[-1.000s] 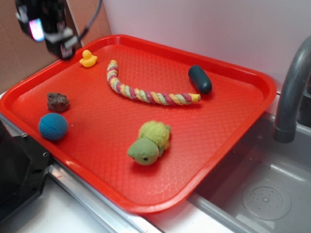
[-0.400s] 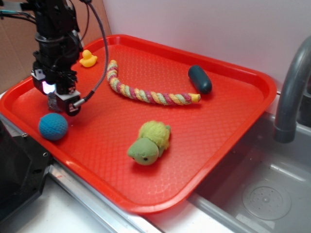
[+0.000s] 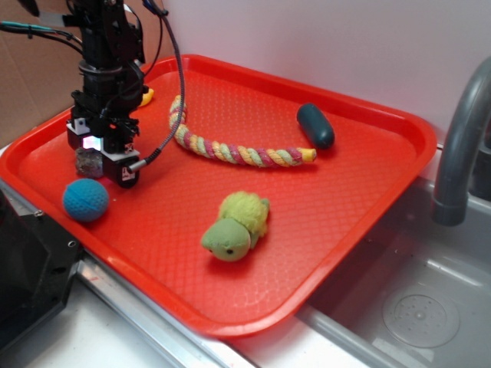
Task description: Grab the rock.
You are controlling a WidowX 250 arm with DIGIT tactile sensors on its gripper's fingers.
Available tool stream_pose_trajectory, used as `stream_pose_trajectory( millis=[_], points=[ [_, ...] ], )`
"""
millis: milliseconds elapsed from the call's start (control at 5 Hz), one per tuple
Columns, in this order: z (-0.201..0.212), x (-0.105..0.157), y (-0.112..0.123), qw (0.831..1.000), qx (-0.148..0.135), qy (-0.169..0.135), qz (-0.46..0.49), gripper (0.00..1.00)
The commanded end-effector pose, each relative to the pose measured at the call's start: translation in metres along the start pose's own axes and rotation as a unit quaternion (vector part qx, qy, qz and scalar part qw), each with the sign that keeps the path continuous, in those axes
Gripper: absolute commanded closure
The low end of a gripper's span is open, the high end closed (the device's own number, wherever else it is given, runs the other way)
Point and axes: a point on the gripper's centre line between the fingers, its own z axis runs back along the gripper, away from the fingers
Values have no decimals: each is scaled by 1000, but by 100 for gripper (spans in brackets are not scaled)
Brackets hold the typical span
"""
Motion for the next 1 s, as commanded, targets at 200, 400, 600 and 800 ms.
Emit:
stream_pose_trajectory(
  millis=[200,400,600,800],
  points=[
    [97,-23,-2,999,20,-38,33,100],
    [148,-38,-19,992,-32,-102,74,100],
    [197,-74,-51,984,-79,-154,51,100],
    [241,-107,-60,978,-93,-188,24,100]
  ],
)
